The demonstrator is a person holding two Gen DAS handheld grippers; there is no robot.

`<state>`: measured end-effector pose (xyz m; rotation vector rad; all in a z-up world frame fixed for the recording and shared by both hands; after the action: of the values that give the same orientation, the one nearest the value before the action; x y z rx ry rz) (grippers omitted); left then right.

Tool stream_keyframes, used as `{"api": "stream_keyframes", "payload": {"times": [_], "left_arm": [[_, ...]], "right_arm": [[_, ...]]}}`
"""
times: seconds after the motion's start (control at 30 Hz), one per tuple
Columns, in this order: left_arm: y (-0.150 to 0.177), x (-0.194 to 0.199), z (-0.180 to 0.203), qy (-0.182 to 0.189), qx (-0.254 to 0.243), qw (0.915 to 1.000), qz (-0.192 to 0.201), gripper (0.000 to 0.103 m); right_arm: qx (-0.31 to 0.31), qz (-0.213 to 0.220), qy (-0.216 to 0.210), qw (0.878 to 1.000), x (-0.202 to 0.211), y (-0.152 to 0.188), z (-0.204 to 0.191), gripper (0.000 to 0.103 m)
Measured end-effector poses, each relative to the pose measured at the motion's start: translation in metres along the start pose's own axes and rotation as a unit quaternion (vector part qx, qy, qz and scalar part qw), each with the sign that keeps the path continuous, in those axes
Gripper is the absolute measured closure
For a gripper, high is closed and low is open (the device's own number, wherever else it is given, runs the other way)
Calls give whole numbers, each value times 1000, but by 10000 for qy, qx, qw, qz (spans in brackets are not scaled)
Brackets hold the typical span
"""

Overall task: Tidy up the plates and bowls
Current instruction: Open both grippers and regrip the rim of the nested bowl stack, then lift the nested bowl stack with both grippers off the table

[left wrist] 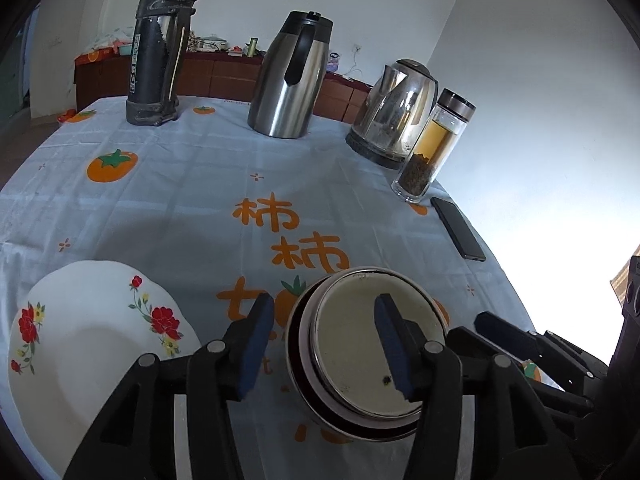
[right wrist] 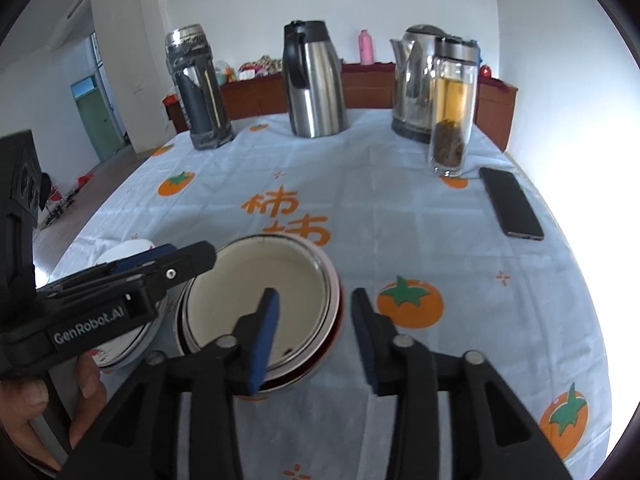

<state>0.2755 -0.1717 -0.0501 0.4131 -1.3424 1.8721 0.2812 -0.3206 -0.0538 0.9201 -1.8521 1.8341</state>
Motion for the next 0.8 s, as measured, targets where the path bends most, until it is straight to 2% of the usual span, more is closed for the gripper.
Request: {"api": "stream_keyframes", "payload": {"times": [0.03,0.27,0.8], "left_arm": [[1,-2,-1,-47,12,10000,-26,48],[6,-10,-1,-156,-52,9997,-178,48],[17,-24,-1,-369,-167,9983,-426,48]], "right_arm": [[-33,22,20,10000,0,0,0,52],[-171,166,127,9996,1,5,9,48],[-274,59,41,9996,-16,10,1,51]]}}
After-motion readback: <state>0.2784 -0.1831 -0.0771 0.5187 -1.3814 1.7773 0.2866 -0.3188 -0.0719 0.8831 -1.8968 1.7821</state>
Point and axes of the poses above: each gripper's, at about its wrist camera, not at the fingertips, and x roughly against the way its jaws point, z to its right, y to its underside, the point moved 5 cm from there along -x, roughly the way its jaws point, and after that the axes turned 6 degrees about x, right-handed, at the moved point
